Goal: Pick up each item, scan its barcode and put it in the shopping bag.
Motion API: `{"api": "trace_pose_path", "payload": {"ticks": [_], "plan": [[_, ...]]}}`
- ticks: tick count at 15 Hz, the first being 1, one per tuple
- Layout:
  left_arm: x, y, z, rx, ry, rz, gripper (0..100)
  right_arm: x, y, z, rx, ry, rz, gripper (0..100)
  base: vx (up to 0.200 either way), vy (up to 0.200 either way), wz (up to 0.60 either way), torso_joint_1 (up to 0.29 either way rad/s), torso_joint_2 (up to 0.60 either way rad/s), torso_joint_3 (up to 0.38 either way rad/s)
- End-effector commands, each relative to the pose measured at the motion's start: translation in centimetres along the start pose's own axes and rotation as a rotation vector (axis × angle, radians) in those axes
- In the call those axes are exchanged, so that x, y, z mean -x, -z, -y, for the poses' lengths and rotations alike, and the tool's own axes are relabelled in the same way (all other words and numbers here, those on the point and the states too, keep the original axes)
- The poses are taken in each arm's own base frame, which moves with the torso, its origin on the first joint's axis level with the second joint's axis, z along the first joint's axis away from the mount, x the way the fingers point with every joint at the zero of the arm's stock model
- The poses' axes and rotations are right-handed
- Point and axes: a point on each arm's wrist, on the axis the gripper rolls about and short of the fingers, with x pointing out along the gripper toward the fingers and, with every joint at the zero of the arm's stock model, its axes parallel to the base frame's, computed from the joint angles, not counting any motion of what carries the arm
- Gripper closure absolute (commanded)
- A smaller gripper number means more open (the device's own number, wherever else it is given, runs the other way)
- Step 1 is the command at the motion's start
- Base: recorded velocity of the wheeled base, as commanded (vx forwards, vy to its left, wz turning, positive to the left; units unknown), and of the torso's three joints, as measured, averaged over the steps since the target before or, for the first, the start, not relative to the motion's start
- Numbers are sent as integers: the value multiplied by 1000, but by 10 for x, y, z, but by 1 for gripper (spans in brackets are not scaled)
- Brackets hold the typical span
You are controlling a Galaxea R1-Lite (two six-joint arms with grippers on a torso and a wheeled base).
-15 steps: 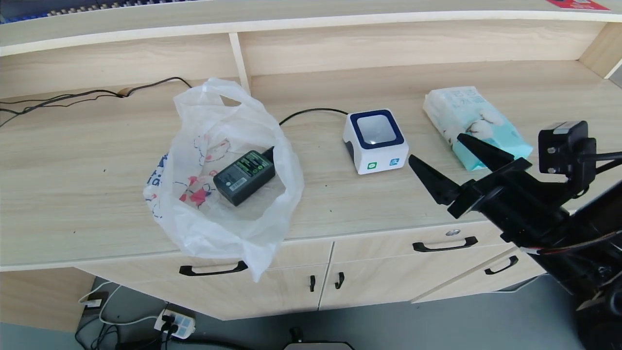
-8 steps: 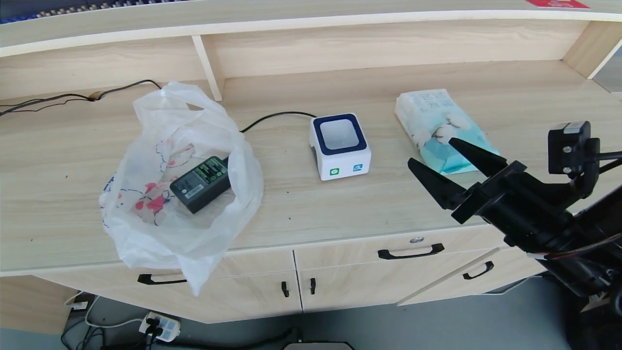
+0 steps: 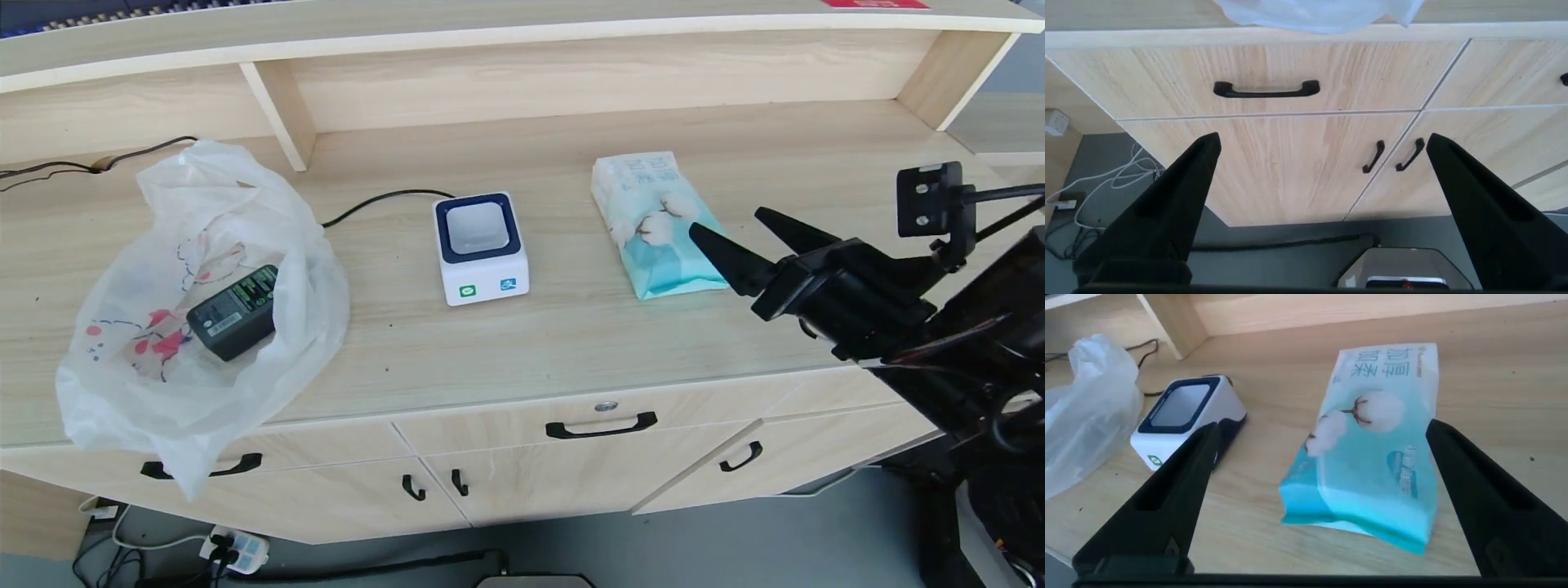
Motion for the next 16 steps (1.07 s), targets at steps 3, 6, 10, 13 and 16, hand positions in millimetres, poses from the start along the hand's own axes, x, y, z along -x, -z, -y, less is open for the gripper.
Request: {"api": "trace_pose_path", "payload": {"ticks": [3,6,10,13,16], "plan": [[0,0,0,-2,0,0,0,-42,-39,10,52,49,-134,0,0,0,0,0,0,0],[0,0,0,0,0,0,0,-62,-57,13,76,115,-192,0,133,0,0,3,3,2],[0,0,0,0,0,0,0,-70,-49,15,133,112,-224,0,50,0,0,-4,-1,1],[0,0,0,0,0,0,0,-67,-45,14,163,111,-304,0,0,0,0,0,0,0],[0,0,0,0,0,0,0,-67,-48,7,155,97,-369,0,0,0,0,0,0,0]]}}
